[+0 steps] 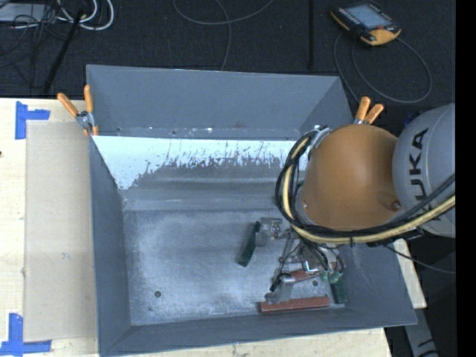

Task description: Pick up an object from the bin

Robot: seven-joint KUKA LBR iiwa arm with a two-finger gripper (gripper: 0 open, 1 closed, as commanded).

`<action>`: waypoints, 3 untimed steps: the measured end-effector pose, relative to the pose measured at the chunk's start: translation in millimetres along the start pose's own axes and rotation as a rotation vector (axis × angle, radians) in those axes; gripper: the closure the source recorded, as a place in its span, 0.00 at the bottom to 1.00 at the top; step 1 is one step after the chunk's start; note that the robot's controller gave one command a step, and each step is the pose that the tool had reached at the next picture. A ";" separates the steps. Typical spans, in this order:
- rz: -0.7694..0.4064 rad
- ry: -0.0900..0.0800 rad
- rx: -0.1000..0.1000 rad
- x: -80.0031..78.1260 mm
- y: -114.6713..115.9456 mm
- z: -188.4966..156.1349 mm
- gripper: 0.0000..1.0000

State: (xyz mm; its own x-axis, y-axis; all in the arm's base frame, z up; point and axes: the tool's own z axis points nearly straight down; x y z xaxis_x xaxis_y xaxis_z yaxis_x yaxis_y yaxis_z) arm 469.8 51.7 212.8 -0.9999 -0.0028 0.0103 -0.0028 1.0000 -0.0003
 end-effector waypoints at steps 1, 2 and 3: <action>0.002 -0.008 -0.001 -1.6 -0.3 -3.7 0.00; 0.010 -0.016 -0.001 -12.9 -34.6 46.7 0.00; 0.014 -0.013 0.001 -45.9 -25.7 98.9 0.00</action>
Offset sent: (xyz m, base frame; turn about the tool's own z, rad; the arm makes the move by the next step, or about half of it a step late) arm 0.0204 -0.0742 -0.1049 0.0241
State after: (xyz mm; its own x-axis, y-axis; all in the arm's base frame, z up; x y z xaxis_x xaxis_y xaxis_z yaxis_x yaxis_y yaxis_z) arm 514.7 26.1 113.5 -0.9999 0.0117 -0.0022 0.0117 0.9999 -0.0017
